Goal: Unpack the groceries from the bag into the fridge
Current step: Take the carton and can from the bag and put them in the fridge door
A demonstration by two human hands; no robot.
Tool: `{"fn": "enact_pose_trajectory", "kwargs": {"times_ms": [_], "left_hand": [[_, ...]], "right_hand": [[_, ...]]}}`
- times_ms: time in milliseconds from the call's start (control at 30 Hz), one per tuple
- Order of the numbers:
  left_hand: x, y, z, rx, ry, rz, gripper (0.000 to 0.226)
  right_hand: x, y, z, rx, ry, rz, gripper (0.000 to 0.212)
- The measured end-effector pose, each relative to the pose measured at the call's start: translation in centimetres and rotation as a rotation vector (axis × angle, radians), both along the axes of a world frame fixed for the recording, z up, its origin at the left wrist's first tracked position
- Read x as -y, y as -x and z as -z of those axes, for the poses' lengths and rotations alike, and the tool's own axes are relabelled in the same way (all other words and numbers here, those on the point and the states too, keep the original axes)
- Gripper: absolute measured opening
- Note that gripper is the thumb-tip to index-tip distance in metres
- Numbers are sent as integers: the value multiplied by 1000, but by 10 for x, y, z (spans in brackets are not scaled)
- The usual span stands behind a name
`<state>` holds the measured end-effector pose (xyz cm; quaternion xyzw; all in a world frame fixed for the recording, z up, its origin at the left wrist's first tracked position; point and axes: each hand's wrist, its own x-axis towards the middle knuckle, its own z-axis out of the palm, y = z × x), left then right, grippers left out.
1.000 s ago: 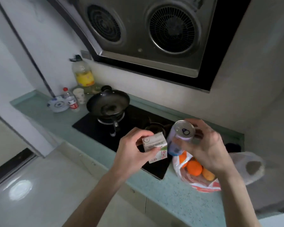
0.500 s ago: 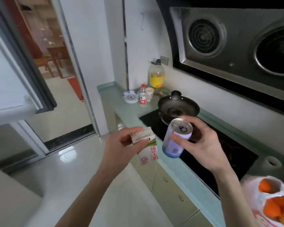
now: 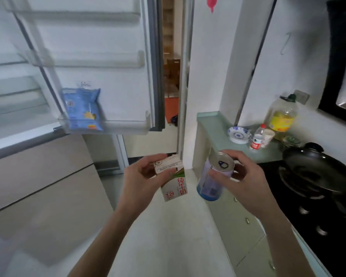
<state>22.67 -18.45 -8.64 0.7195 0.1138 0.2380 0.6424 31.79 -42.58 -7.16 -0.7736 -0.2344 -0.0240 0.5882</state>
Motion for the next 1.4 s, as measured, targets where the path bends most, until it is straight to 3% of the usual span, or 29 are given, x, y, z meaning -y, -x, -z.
{"fn": "enact_pose_trajectory", "kwargs": {"times_ms": [233, 433, 833, 1200, 1400], "left_hand": [[-83, -1, -8, -3, -9, -158, 37], [-145, -31, -13, -4, -46, -254, 34], [-253, -124, -35, -80, -336, -265, 38], [-321, -181, -56, -35, -317, -257, 35], [-352, -213, -42, -49, -345, -203, 36]], "right_hand": [[-96, -31, -7, 34, 3, -166, 44], [-166, -64, -5, 89, 29, -224, 59], [-290, -159, -10, 113, 51, -262, 62], [-361, -214, -31, 42, -44, -175, 67], [-388, -225, -25, -33, -70, -71, 51]]}}
